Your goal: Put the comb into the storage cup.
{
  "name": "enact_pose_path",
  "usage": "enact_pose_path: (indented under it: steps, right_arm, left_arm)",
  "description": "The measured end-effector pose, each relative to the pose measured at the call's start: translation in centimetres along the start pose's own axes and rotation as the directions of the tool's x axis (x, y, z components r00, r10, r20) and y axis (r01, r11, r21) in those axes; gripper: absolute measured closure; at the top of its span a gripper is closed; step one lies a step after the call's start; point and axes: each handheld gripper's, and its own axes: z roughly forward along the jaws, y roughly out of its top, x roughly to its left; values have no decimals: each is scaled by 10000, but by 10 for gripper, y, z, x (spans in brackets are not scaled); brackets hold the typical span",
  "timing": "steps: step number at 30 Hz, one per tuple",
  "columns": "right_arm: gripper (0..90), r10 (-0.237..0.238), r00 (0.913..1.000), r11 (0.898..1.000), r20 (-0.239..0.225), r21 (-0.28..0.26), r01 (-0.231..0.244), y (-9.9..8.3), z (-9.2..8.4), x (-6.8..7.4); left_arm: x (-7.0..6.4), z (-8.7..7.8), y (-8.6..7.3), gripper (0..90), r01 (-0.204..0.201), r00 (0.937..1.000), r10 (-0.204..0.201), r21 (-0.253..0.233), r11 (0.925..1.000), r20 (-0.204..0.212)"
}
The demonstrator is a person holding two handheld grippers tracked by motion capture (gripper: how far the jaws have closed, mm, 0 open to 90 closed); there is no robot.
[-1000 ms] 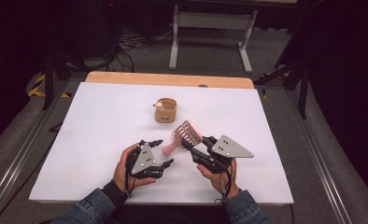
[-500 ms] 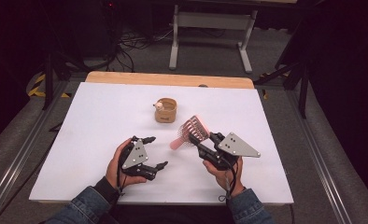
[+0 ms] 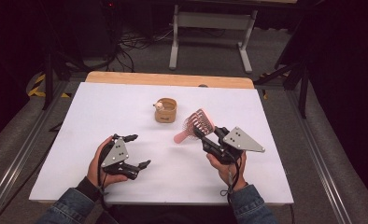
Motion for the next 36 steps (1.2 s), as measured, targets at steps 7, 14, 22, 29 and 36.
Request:
enact_pose_path:
  steps: [7, 14, 22, 29, 36]
  right_arm:
    - [638, -93, 9998, 9999, 169, -90, 95, 6, 3, -4]
    - [639, -16, 9992, 10000, 394, -79, 20, 13, 10, -13]
    - [638, -47, 9976, 9999, 691, -109, 55, 24, 19, -24]
    - [639, -91, 9939, 9998, 1102, -181, 111, 34, 27, -35]
    - [639, 11, 9928, 9992, 1196, -410, 38, 48, 42, -41]
  left_arm:
    - [8, -21, -9, 73, 55, 9990, -58, -59, 10000, -447]
    - [11, -33, -20, 71, 304, 9976, -308, -74, 9995, -612]
    - [14, -42, -29, 67, 364, 9970, -356, 112, 9993, -690]
    - [15, -47, -33, 66, 454, 9962, -446, 92, 9989, -749]
    - [13, -52, -31, 69, 441, 9951, -458, -212, 9988, -872]
